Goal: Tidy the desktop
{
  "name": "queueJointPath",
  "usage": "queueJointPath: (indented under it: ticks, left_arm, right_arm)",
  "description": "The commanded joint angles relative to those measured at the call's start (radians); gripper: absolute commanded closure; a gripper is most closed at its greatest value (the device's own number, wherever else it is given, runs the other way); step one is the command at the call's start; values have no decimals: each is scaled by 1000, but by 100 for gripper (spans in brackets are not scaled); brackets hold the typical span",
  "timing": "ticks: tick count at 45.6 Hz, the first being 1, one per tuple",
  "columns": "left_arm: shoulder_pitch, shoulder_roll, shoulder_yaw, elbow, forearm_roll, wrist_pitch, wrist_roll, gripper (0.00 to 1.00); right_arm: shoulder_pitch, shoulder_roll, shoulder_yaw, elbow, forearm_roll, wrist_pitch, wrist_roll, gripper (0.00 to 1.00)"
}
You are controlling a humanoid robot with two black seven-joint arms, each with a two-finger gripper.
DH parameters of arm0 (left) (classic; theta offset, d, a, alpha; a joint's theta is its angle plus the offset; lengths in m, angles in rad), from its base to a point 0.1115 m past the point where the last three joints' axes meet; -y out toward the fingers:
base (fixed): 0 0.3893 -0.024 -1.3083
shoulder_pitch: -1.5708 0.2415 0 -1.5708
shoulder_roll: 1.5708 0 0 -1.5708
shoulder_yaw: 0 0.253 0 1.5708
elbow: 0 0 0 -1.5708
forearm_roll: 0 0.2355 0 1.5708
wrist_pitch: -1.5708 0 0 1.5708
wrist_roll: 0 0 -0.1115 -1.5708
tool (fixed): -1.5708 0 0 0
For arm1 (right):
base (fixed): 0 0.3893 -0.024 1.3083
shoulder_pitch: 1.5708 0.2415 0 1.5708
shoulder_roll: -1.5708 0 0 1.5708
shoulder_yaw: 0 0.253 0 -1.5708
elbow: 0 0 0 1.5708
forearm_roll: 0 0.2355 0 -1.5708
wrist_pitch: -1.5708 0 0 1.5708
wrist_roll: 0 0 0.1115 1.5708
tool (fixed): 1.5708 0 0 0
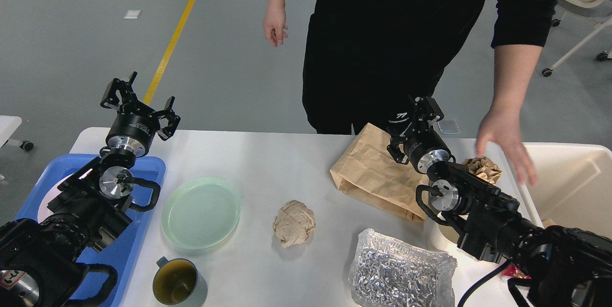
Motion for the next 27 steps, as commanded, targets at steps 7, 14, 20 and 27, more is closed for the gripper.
queueJointPath:
  ticks: [7, 14, 20, 27]
  left_arm:
    - [0, 0, -2, 0, 0, -2, 0, 4]
    - [-5, 0, -2, 0, 0, -2, 0, 4]
    - [-8, 2, -2, 0, 0, -2, 0, 4]
    - [-11, 0, -2, 0, 0, -2, 0, 4]
  right_arm:
    - [0, 0, 0, 0, 0, 0, 0, 0]
    - [0, 0, 0, 0, 0, 0, 0, 0]
    - [0, 0, 0, 0, 0, 0, 0, 0]
    - [0, 0, 0, 0, 0, 0, 0, 0]
